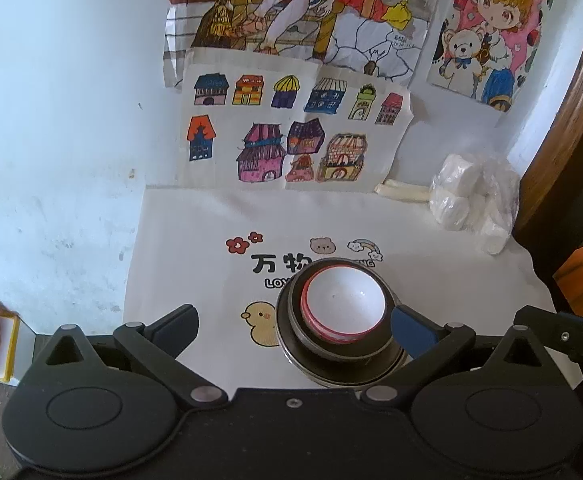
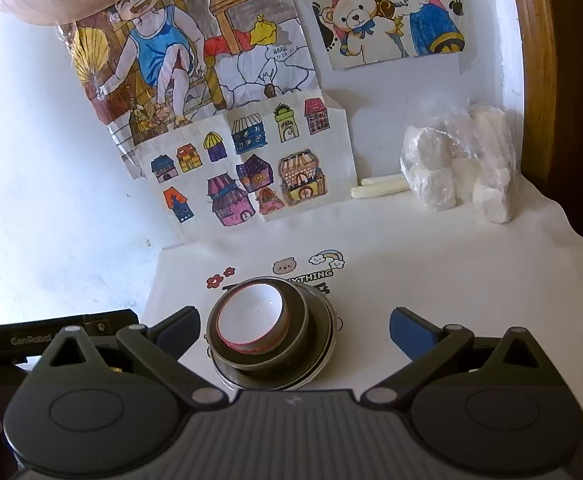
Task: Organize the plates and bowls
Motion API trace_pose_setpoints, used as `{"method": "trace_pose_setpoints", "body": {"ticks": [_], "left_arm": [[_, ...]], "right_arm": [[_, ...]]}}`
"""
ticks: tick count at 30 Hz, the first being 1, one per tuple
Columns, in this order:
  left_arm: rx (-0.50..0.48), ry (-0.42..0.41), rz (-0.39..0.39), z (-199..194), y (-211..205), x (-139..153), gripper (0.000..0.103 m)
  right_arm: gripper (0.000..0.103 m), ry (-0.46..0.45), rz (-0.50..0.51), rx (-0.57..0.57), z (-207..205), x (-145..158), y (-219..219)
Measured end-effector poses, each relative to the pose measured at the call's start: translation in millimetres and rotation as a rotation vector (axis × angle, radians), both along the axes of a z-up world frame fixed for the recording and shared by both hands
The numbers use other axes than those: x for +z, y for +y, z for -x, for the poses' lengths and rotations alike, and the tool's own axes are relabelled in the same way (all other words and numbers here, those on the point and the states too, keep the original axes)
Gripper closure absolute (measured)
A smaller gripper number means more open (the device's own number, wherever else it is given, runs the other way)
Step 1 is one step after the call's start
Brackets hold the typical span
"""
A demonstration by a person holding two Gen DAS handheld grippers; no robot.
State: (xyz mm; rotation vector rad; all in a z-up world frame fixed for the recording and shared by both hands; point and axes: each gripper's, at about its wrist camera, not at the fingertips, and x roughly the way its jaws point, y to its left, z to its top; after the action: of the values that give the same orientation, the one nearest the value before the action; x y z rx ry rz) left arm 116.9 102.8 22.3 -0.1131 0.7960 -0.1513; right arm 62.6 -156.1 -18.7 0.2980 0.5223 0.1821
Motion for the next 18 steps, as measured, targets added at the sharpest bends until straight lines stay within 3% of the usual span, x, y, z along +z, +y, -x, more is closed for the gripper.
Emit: {"method": "trace_pose_setpoints", "body": {"ticks": [18], "left_arm": [[0.019, -0.028, -0.016, 34.7, -3.3, 4.6, 0.001]], "right_arm": [[0.000, -0.009, 0.010, 0.020, 25.3, -2.3, -4.6]]}}
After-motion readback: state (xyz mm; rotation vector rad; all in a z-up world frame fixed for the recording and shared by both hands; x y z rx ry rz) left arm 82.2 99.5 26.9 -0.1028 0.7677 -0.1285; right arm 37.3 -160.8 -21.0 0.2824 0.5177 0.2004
